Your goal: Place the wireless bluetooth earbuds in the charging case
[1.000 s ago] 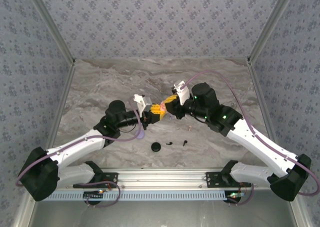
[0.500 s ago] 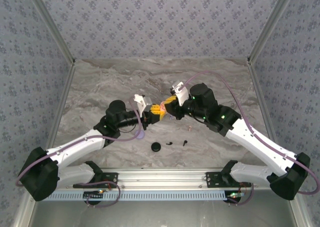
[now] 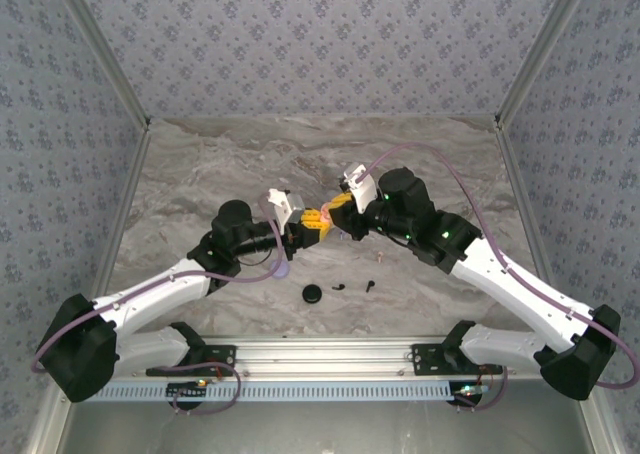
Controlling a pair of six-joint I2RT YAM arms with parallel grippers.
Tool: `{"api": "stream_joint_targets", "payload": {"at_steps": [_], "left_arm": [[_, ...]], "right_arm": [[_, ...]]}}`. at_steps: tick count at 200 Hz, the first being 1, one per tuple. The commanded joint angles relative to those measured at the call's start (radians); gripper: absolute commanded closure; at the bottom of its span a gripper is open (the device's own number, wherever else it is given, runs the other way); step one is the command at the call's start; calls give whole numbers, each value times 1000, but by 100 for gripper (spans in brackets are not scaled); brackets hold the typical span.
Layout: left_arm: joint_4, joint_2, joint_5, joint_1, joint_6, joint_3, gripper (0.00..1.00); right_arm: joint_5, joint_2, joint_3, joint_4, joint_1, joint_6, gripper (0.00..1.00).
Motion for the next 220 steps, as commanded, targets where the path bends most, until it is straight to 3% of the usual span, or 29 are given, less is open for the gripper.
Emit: {"api": "stream_joint_targets", "payload": {"at_steps": [1, 220], "left_arm": [[45, -1, 13, -8, -3, 34, 100], [51, 27, 8, -9, -38, 57, 100]], "right_arm": [[23, -8, -9, -28, 7, -16, 80], [-20, 6, -24, -8, 12, -62, 78]]}}
